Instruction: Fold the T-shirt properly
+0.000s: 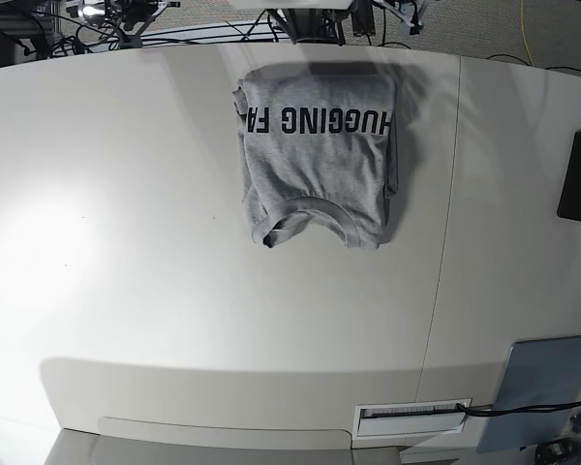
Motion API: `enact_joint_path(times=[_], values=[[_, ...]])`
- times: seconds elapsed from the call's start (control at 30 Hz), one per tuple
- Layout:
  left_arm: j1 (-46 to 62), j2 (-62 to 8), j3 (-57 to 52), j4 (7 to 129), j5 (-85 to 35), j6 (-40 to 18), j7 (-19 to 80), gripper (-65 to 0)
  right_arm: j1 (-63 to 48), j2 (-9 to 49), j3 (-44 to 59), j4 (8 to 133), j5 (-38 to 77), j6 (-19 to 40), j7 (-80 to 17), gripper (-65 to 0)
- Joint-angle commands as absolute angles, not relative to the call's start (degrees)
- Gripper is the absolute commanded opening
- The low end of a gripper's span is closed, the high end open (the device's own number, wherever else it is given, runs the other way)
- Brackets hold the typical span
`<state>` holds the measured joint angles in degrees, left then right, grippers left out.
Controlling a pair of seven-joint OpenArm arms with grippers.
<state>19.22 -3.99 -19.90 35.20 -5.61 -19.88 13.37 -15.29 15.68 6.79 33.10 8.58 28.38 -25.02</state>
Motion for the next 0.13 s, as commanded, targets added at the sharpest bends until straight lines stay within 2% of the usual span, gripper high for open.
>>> enact_joint_path(times=[0.0, 0.1], values=[[19.5, -4.0, -19.9, 35.5, -5.8, -20.1, 13.0, -55.0, -15.6, 16.5, 6.3, 33.3, 8.5, 28.4, -24.9, -65.0], [19.5, -4.0, -19.9, 35.5, -5.7, -20.1, 13.0, -55.0, -15.6, 16.5, 6.0, 33.3, 8.5, 28.4, -24.9, -65.0]])
